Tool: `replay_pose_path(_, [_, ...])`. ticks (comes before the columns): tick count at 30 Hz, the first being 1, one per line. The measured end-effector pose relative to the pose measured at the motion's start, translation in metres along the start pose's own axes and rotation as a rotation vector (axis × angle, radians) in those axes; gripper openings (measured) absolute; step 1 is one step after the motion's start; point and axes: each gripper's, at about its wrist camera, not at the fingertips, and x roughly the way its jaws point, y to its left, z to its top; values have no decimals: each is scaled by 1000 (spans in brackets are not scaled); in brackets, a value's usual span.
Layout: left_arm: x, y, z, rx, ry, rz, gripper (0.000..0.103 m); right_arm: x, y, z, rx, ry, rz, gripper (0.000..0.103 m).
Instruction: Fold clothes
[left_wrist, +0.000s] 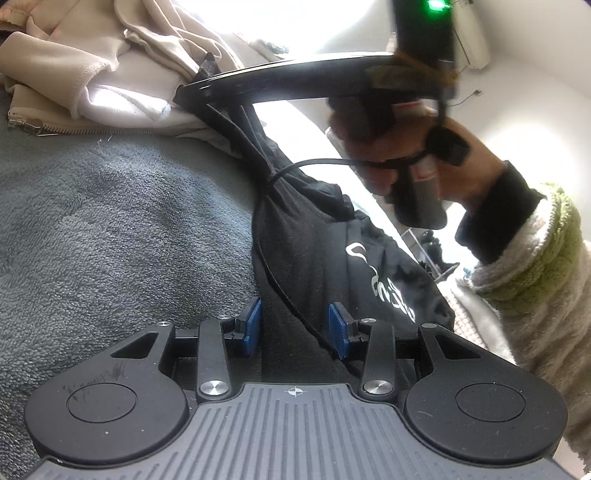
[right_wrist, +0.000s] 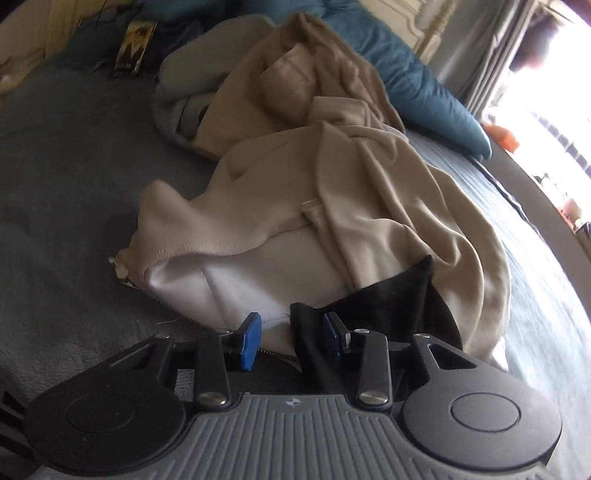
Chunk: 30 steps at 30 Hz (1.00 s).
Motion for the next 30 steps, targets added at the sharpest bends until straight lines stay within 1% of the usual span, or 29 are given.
replay_pose_path(1, [0, 0, 0, 0, 0, 0, 39, 4, 0, 1, 6, 9, -3, 27])
replay_pose_path(2, [0, 0, 0, 1, 0, 0, 39, 6, -1, 3, 28, 7, -1, 2])
replay_pose_path(3, [0, -1, 0, 2, 0, 1, 39, 7, -3, 4, 52, 4, 2, 1])
replay_pose_path(7, [0, -2, 0, 5, 0, 3, 39, 5, -17, 7, 150, -77, 77, 1])
replay_pose_path(11, [-1, -2, -1, 6, 0, 3, 39, 21, -23, 3, 237, -78, 137, 1])
replay_pose_path(13, [-1, -2, -1, 5, 0, 1, 39, 27, -30, 0, 328, -71, 200, 4])
replay_pose_path(15, [-2, -2, -1, 3, 1, -4, 39, 21, -43, 1, 416, -104, 251, 5])
replay_pose_path(17, [-2, -1, -1, -1, 1, -8, 39, -10, -63, -5, 506, -206, 275, 16])
replay_pose_path(19, [-2, -1, -1, -5, 2, -11, 39, -47, -88, -15, 599, -311, 284, 19])
replay_pose_path(20, [-2, -1, -2, -7, 2, -14, 40, -71, -105, -24, 643, -354, 270, 19])
replay_pose_path(22, [-3, 0, -1, -16, 2, -22, 40, -123, -137, -44, 722, -433, 223, 19])
replay_pose_path(24, [-4, 1, 0, -30, 1, -32, 41, -177, -163, -69, 763, -496, 151, 19])
replay_pose_path(26, [-4, 3, 0, -48, 0, -44, 41, -227, -183, -95, 795, -542, 75, 20])
replay_pose_path(27, [-4, 4, 1, -58, -1, -50, 41, -247, -191, -107, 811, -543, 34, 20])
replay_pose_path(30, [-5, 7, 2, -85, -3, -68, 41, -257, -205, -141, 898, -415, -40, 20])
